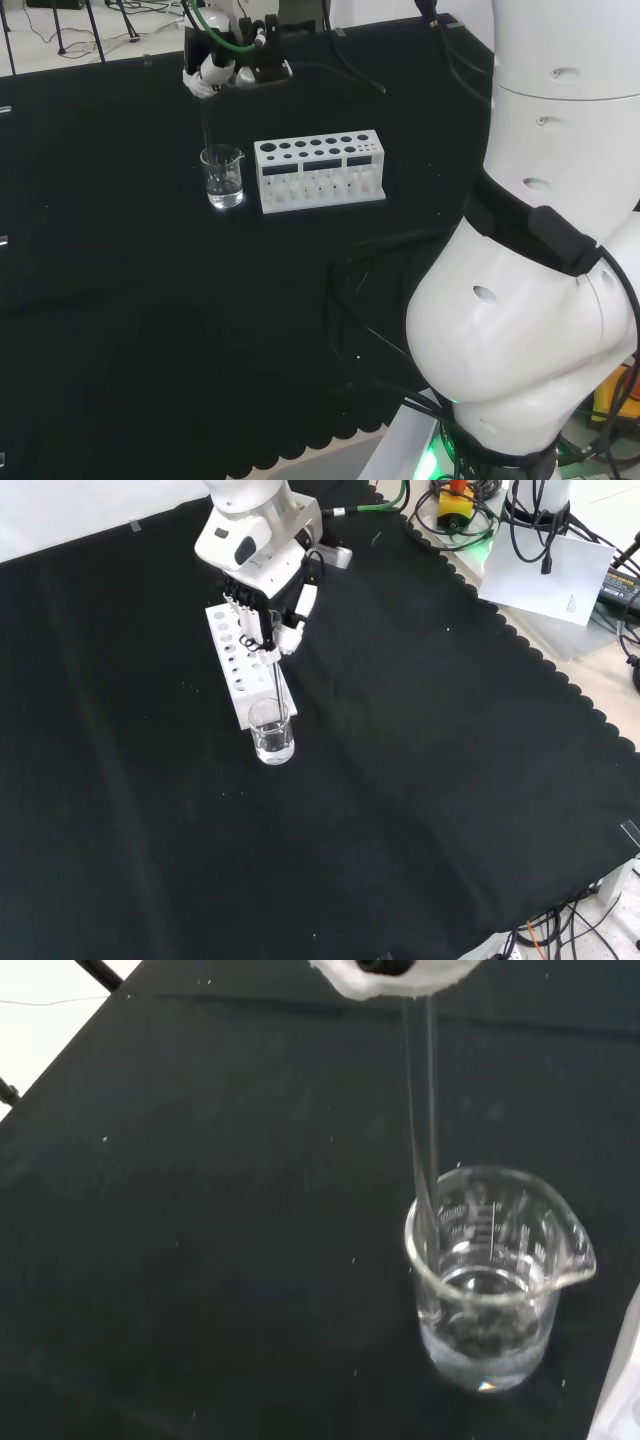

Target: Stir in the beaker to the left of the white test tube rack with the glass rod.

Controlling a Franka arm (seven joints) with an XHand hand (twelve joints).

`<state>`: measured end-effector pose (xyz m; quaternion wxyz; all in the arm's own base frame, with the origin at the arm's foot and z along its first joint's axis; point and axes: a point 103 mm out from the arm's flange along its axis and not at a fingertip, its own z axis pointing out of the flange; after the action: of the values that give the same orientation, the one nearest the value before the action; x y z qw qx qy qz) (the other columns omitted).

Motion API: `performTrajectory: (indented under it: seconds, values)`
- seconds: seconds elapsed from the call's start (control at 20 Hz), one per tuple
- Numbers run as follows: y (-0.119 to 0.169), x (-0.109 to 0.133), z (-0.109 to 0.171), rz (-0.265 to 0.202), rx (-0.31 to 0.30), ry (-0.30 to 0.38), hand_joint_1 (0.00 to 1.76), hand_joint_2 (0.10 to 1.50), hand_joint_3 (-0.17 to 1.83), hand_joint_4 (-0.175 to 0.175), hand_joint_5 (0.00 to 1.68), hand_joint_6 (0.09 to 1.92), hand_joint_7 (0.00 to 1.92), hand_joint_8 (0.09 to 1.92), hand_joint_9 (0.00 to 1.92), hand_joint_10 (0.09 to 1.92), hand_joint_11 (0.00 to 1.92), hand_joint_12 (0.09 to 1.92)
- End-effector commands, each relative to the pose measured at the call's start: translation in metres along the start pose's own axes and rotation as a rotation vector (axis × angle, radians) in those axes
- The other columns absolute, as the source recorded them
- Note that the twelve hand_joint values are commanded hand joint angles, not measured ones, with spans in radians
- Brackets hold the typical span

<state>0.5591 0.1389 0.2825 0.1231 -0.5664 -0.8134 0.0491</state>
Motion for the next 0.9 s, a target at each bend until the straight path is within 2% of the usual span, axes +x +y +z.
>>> performTrajectory:
  seconds: [0.05,0.35,0.5,0.75,0.9]
  values:
    - [0.025,-0.030,-0.016,0.011,-0.027,0.004,1.33,1.06,-0.17,-0.175,1.42,0.09,1.33,0.73,1.60,0.78,1.68,0.42]
    - [0.025,-0.062,-0.018,0.047,-0.029,0.008,1.33,1.06,-0.17,-0.175,1.42,0.09,1.33,0.73,1.60,0.78,1.68,0.42]
    - [0.008,-0.074,-0.014,0.072,-0.024,0.010,1.33,1.06,-0.17,-0.175,1.42,0.09,1.33,0.73,1.60,0.78,1.68,0.42]
    - [-0.009,-0.067,-0.009,0.069,-0.010,0.006,1.33,1.06,-0.17,-0.175,1.42,0.09,1.33,0.73,1.60,0.78,1.68,0.42]
    - [-0.023,-0.048,-0.009,0.060,-0.035,-0.015,1.33,1.06,-0.17,-0.175,1.42,0.09,1.33,0.73,1.60,0.78,1.68,0.42]
